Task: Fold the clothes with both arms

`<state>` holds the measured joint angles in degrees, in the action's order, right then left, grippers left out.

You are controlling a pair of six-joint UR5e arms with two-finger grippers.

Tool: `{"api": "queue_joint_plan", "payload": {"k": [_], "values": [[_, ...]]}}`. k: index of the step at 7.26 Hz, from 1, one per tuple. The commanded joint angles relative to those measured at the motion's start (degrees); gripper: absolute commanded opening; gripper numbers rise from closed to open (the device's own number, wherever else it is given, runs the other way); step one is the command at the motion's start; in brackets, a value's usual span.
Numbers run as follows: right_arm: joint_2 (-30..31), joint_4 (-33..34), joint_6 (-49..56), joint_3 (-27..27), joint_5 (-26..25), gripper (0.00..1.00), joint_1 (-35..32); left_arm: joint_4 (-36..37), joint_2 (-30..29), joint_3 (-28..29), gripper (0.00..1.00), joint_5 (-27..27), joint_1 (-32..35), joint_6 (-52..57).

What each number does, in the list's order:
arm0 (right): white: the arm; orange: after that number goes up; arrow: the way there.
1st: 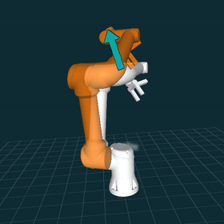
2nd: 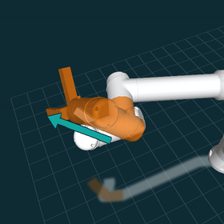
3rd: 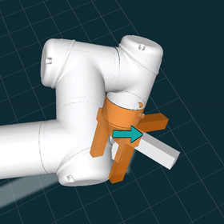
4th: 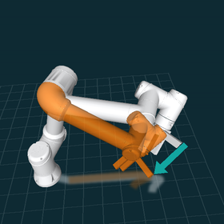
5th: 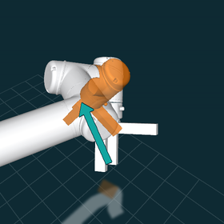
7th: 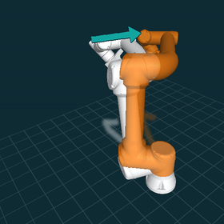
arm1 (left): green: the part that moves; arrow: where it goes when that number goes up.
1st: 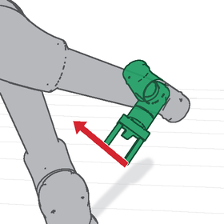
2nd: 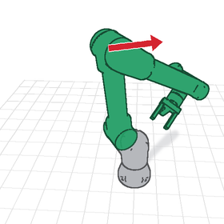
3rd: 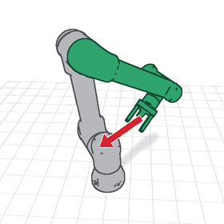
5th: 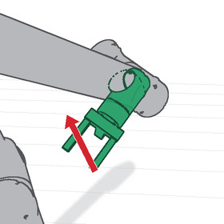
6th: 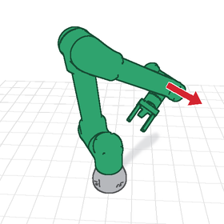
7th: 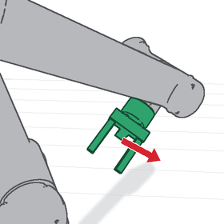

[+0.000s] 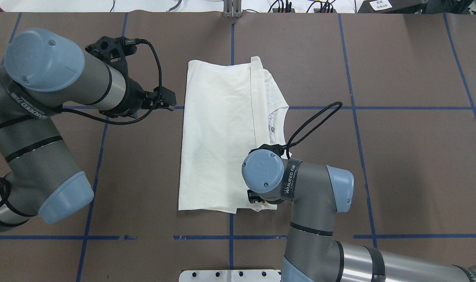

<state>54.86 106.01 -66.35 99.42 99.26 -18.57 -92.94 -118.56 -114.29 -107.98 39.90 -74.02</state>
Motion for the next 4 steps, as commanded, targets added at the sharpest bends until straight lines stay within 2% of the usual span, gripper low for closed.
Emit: {"api": "queue_joint_plan", "payload": {"k": [1,4], "values": [[0.1,1.6,0.9,0.2,0.8,1.0,-1.2,0.0,0.0,0.1,1.0,0.1,-0.6,-0.1],[1.0,3.5,4.1,0.7,1.7,1.0,-3.7,0.0,0.0,0.1,1.0,0.1,-1.0,-0.3]]}}
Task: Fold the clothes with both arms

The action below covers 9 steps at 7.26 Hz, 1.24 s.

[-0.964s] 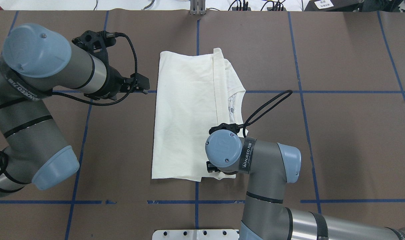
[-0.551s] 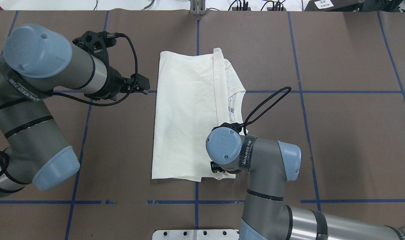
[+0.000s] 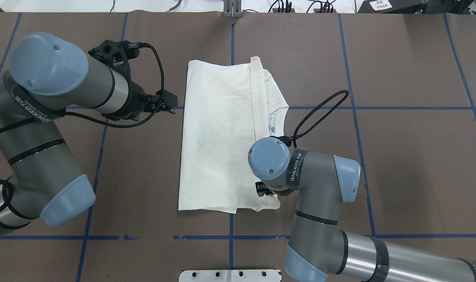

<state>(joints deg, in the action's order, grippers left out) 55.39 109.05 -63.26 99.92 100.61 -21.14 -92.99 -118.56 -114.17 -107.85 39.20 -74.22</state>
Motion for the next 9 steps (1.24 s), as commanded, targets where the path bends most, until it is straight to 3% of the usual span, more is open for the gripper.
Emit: {"api": "queue_joint_plan", "payload": {"k": [1,3,6,7,9], "values": [[2.2,0.4,2.4,1.6,0.4,1.0,-1.9,-0.1,0.0,0.1,1.0,0.1,-1.1,-0.3],[5.7,0.3,3.5,4.3,0.4,1.0,-2.3,-0.4,-0.2,0.1,1.0,0.2,-1.4,-0.6],[1.4,0.3,4.0,5.2,4.1,1.0,-7.3,-0.4,0.0,0.0,1.0,0.0,-1.4,0.0],[-0.6,-0.2,6.7,2.8,3.9,1.0,-8.6,-0.4,0.0,-0.1,1.0,-0.1,-1.4,0.1],[-8.5,-1.1,8.8,-8.2,3.8,1.0,-11.0,-0.5,0.0,0.0,1.0,-0.2,-1.3,0.2]]}}
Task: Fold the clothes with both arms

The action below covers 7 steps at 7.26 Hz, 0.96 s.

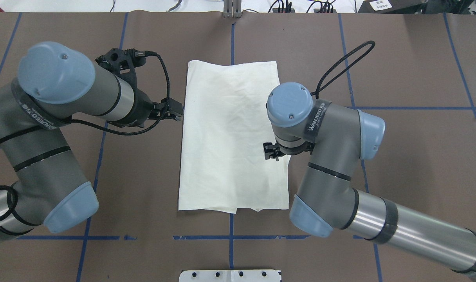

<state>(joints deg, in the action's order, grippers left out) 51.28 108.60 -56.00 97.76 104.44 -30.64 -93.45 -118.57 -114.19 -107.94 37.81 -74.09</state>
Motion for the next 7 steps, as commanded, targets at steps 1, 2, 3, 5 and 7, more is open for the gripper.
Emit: {"api": "queue_joint_plan", "payload": {"k": [1,2,3,5,7], "values": [[-4.4,-2.3,1.7,-6.4,0.4,1.0,-2.5,-0.4,0.1,0.3,1.0,0.1,0.0,0.0],[-4.2,-2.7,1.6,-4.4,0.8,1.0,-2.8,-2.7,0.8,1.2,1.0,0.0,-0.4,-0.8],[-2.0,-3.8,1.2,0.4,3.0,1.0,-3.4,-7.9,2.6,2.5,1.0,-0.1,-2.9,-6.5],[2.0,-5.4,0.4,7.6,5.3,1.0,-3.9,-17.9,3.1,9.5,1.0,0.7,-10.0,-23.2],[2.9,-5.4,-1.7,10.3,5.4,1.0,-3.9,-13.7,3.0,9.3,0.98,4.8,-14.1,-30.3]]}}
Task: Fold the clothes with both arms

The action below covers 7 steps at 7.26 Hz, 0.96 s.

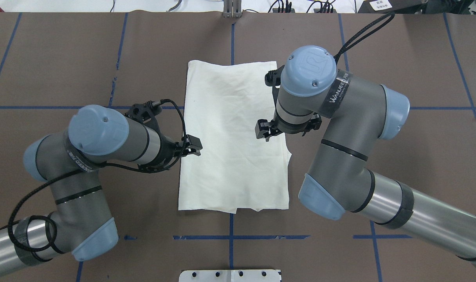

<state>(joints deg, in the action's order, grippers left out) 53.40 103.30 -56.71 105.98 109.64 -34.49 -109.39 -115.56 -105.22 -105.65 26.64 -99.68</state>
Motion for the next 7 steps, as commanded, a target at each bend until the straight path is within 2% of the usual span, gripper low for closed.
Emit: {"api": "queue_joint_plan", "payload": {"k": [1,4,6,7], "values": [[0.9,-0.1,-2.2,2.1,0.2,1.0,0.1,6.9,-0.5,-0.1,0.94,4.6,-4.7,-5.5],[1.2,-0.1,-2.4,2.0,0.1,1.0,0.1,8.6,0.1,0.3,0.85,5.9,-7.7,-5.5],[1.3,-0.1,-2.4,2.0,0.1,1.0,0.0,8.8,0.0,0.7,0.73,6.4,-8.3,-5.5],[1.4,-0.1,-2.4,2.0,0.1,1.0,0.0,8.8,-0.1,0.7,0.62,6.9,-8.4,-5.5]]}}
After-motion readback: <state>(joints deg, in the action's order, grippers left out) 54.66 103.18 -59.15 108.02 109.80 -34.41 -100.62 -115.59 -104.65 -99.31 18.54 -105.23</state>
